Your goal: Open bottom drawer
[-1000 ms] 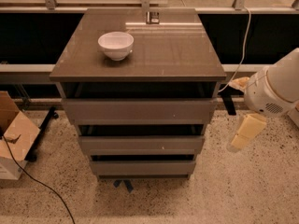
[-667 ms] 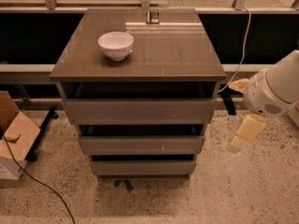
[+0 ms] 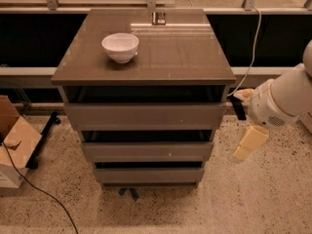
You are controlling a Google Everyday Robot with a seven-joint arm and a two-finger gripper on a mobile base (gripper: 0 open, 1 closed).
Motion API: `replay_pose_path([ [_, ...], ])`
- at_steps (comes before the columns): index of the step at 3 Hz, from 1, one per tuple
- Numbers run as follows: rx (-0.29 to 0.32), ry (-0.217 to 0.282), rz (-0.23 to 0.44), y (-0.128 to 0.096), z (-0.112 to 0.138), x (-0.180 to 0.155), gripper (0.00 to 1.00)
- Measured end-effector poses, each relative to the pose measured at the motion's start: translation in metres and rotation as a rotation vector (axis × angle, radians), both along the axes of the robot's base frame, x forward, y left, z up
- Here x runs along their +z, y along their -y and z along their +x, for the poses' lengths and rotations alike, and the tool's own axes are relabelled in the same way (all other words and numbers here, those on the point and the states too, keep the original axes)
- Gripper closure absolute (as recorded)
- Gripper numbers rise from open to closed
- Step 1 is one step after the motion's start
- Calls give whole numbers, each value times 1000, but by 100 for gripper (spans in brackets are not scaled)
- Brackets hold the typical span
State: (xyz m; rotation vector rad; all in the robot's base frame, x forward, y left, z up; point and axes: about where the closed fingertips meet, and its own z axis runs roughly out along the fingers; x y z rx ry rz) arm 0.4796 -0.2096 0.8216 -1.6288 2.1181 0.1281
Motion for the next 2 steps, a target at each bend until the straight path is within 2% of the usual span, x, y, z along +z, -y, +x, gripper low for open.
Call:
replay_pose_path([
  [1, 21, 24, 19, -12, 8, -26, 0],
  [2, 24, 12, 56, -24, 18, -62, 0],
])
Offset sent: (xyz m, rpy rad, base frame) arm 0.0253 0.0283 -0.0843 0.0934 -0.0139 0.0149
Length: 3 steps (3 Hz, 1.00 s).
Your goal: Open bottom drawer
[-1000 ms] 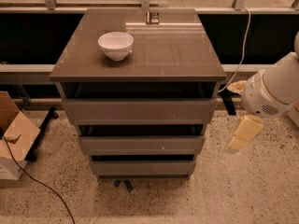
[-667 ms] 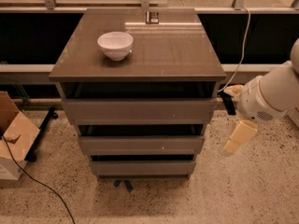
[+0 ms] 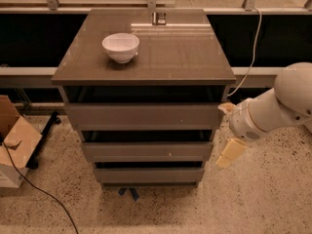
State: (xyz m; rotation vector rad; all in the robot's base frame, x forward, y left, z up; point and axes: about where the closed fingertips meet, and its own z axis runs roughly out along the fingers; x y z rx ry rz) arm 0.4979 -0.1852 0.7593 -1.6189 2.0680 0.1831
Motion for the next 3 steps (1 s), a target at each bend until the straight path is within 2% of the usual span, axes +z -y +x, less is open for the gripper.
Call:
replay_pose_path([
  [3, 14, -73, 36, -16, 18, -66, 0],
])
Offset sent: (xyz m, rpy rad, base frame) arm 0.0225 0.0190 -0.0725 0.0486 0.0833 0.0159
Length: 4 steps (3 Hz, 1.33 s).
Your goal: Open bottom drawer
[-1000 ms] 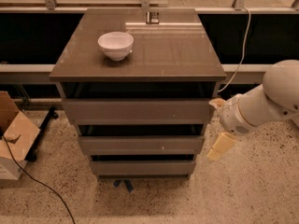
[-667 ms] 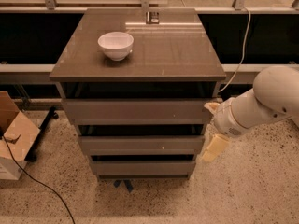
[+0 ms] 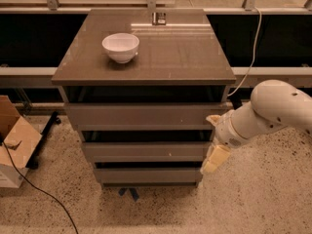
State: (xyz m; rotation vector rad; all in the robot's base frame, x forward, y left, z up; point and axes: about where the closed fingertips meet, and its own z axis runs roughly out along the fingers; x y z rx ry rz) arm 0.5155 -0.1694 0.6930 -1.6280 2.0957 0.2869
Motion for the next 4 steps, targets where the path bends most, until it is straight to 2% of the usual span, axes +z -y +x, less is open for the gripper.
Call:
replay_pose_path([
  [1, 0, -26, 2, -2, 6, -24, 0],
  [2, 2, -51, 45, -8, 13, -46, 0],
  [4, -10, -67, 43, -9, 12, -57, 0],
])
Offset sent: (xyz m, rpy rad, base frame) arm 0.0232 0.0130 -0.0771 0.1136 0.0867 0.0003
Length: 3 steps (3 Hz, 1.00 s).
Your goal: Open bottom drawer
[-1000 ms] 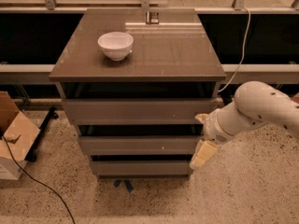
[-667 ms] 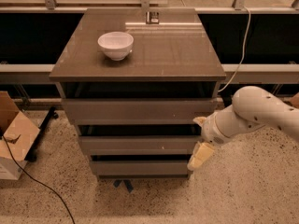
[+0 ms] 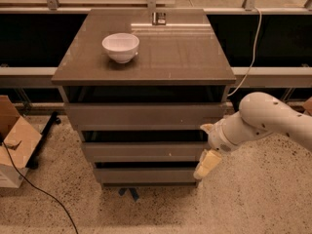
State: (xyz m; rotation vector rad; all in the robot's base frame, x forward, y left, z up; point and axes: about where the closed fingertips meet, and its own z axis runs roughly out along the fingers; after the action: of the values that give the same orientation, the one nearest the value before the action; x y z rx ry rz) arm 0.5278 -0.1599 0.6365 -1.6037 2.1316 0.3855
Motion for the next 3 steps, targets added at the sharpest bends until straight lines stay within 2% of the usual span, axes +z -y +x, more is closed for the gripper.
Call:
replay_pose_path([
  [3, -61, -23, 69, -13, 5, -75, 0],
])
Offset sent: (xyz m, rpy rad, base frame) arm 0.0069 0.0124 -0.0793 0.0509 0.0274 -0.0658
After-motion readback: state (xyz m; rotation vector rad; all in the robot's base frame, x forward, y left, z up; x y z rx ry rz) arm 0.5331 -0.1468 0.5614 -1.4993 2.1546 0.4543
